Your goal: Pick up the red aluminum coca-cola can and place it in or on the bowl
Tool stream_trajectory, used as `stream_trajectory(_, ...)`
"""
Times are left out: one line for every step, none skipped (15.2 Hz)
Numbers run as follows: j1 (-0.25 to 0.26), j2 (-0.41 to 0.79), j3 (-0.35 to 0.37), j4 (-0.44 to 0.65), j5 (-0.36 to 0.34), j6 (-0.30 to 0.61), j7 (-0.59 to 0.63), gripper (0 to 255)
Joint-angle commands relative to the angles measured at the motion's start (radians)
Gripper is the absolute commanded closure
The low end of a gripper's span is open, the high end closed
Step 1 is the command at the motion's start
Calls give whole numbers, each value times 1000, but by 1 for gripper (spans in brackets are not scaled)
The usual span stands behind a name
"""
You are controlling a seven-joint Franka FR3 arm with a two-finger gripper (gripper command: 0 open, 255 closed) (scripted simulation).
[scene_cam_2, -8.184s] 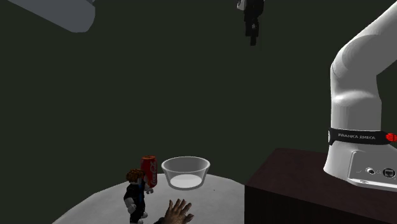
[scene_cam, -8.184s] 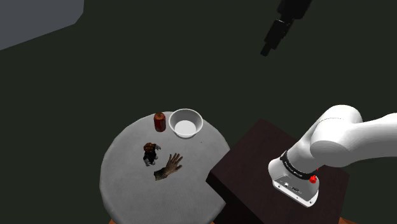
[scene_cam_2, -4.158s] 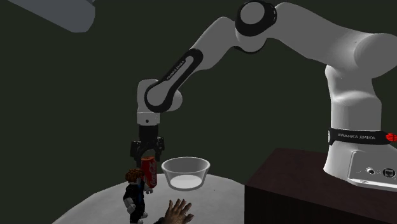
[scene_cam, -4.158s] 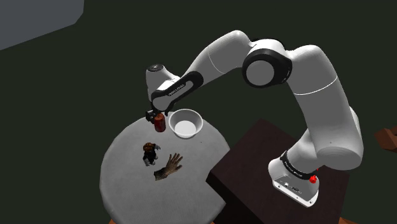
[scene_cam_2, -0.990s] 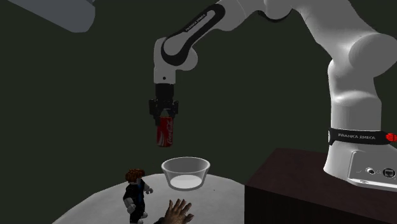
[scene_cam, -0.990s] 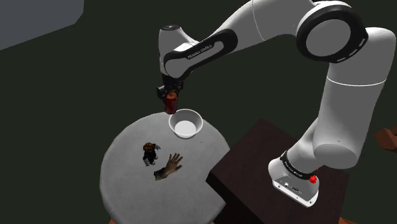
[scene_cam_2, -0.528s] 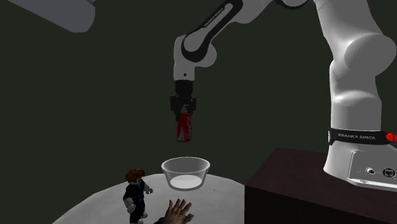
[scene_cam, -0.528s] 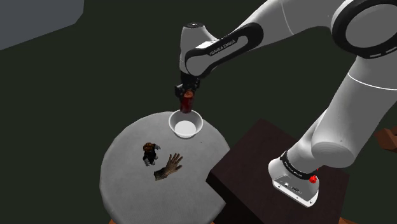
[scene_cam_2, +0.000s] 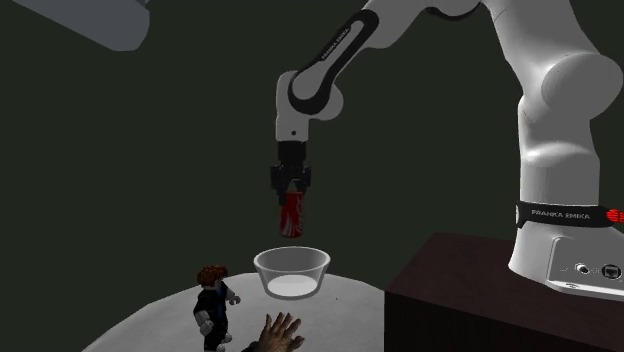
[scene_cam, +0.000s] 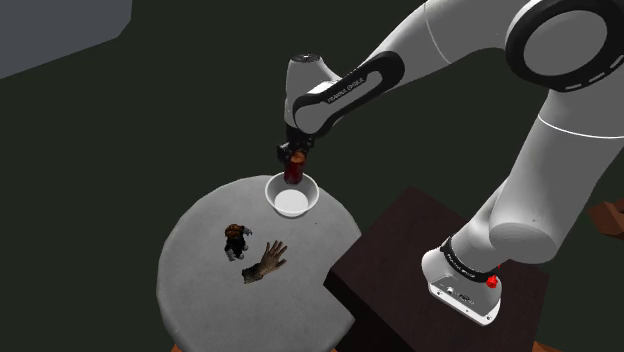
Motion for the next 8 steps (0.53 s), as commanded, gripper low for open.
stream_trajectory(2, 17, -1, -6, -4, 23, 3, 255)
stream_trajectory(3, 27, -2, -7, -6, 35, 5, 255)
stream_trajectory(3, 37, -3, -8, -8, 46, 6, 255)
stream_trajectory(4, 48, -4, -9, -11, 58, 8, 255)
stream_trajectory(5, 58, -5, -10, -13, 69, 9, 255)
stream_trajectory(6, 69, -7, -10, -15, 80, 11, 255)
stream_trajectory(7, 80, -8, -11, -17, 91, 12, 255)
stream_trajectory(8, 91, -9, -11, -20, 102, 14, 255)
